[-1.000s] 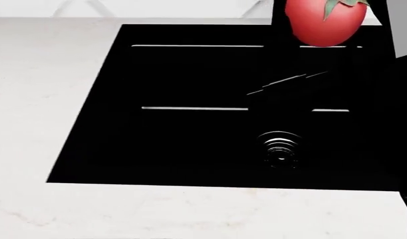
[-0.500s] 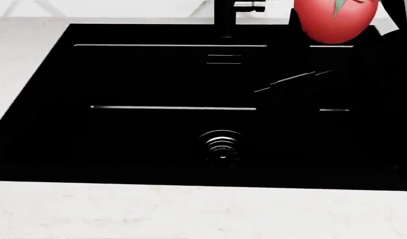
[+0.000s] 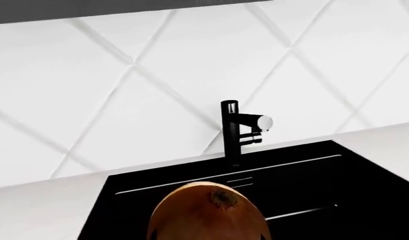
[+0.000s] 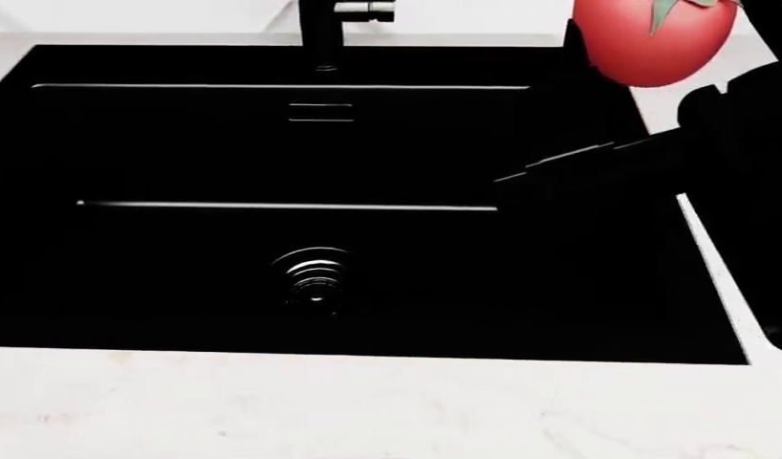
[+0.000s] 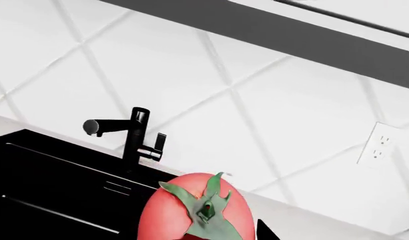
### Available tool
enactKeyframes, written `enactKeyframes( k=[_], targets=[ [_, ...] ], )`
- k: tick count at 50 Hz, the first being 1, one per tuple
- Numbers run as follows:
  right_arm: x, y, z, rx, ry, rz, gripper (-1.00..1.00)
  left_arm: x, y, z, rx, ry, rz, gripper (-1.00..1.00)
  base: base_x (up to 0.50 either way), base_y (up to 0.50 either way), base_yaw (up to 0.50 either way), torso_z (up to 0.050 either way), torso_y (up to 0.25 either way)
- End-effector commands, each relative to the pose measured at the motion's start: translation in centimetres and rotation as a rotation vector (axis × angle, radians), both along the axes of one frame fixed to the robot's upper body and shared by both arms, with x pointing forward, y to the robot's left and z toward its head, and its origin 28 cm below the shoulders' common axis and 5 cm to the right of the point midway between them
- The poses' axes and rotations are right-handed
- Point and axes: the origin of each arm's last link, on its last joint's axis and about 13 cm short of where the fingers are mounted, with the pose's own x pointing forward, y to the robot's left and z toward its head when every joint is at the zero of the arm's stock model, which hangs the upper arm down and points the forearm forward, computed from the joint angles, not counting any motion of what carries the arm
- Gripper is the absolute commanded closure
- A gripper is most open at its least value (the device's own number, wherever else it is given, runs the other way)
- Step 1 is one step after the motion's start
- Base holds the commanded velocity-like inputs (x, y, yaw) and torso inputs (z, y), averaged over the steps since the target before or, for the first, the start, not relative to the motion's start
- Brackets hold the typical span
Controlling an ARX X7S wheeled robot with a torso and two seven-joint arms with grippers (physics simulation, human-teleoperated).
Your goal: Place the avocado, onion, tomato and bell pepper on the cutting board.
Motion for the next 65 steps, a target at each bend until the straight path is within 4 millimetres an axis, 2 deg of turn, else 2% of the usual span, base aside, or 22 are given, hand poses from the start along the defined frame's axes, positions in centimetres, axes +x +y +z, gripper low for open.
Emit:
enactKeyframes(
  k=[1, 49, 65],
  targets=[
    [-0.32, -0.23, 0.16, -0.01, -0.013, -0.011, 1.0, -0.24, -0.06, 0.32, -0.01, -0.009, 0.004, 1.0, 0.0, -0.41, 0.0, 0.0, 0.0],
    [0.3, -0.42, 0.27, -0.016, -0.012, -0.013, 1.0, 0.16, -0.3, 0.32, -0.001, -0.017, -0.005, 1.0, 0.0, -0.42, 0.0, 0.0, 0.0],
    [-0.2, -0.54, 0.48, -0.017, -0.023, -0.02, 1.0, -0.09, -0.23, 0.41, -0.004, -0.024, 0.0, 1.0, 0.0, -0.42, 0.0, 0.0, 0.0]
  ],
)
